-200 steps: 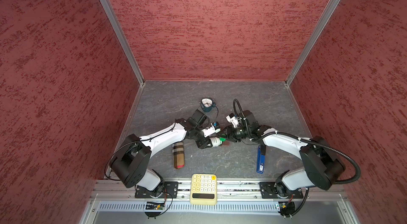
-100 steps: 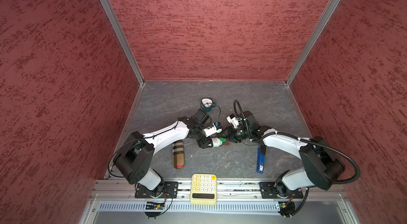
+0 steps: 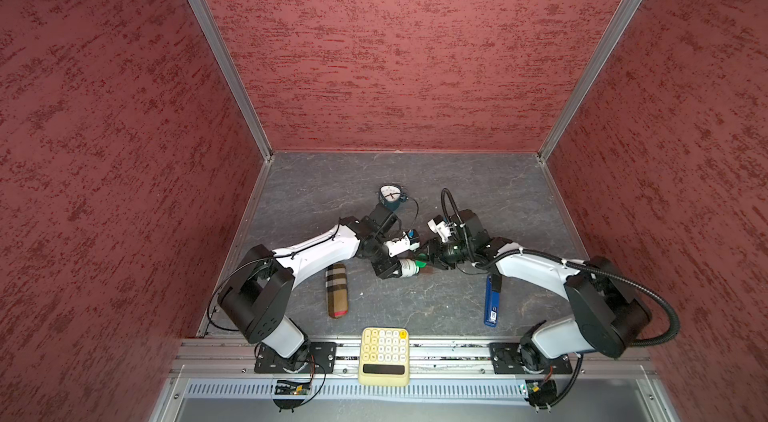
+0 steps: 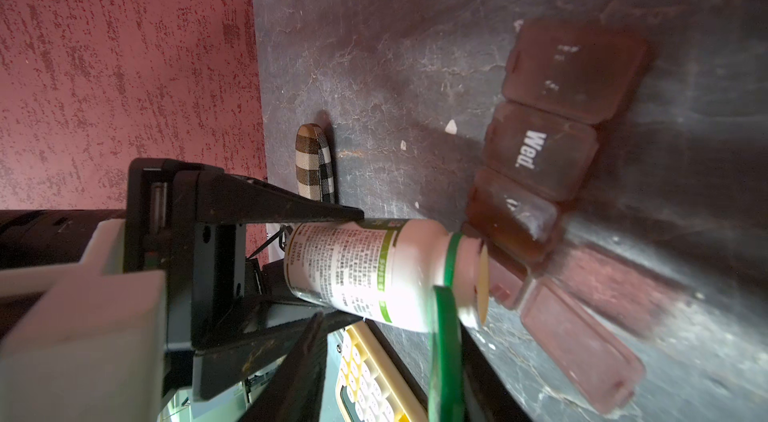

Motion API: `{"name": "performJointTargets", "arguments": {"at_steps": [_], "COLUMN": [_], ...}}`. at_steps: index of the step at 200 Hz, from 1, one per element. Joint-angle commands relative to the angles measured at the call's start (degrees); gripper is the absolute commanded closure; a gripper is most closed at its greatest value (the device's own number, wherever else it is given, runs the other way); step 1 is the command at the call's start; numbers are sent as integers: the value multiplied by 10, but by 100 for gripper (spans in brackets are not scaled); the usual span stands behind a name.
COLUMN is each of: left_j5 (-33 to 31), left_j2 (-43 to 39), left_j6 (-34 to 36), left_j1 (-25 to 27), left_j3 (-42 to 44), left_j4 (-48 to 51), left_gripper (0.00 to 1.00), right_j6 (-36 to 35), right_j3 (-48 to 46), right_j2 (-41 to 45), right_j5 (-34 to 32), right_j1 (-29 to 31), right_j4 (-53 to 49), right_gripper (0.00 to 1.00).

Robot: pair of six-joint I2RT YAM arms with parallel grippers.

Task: Sort the pills into containers

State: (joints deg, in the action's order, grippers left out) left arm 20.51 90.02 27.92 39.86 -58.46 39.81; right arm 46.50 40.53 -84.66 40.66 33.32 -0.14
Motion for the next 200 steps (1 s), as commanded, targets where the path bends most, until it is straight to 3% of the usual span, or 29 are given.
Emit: {"name": "performJointTargets", "arguments": {"at_steps": [1, 200], "left_j5": [-9, -34], "left_j2": [9, 49], "left_j6": [6, 24], "left_j1": [6, 22], "left_j3": [-17, -85], "left_j4": [14, 83], "left_gripper": [100, 100], "right_j6": [2, -5], "right_j3": [-7, -5], "right_j2": [11, 11], "right_j5": [-1, -14], "right_j1": [0, 0], "right_j4": [32, 22], "right_gripper": [55, 55]}}
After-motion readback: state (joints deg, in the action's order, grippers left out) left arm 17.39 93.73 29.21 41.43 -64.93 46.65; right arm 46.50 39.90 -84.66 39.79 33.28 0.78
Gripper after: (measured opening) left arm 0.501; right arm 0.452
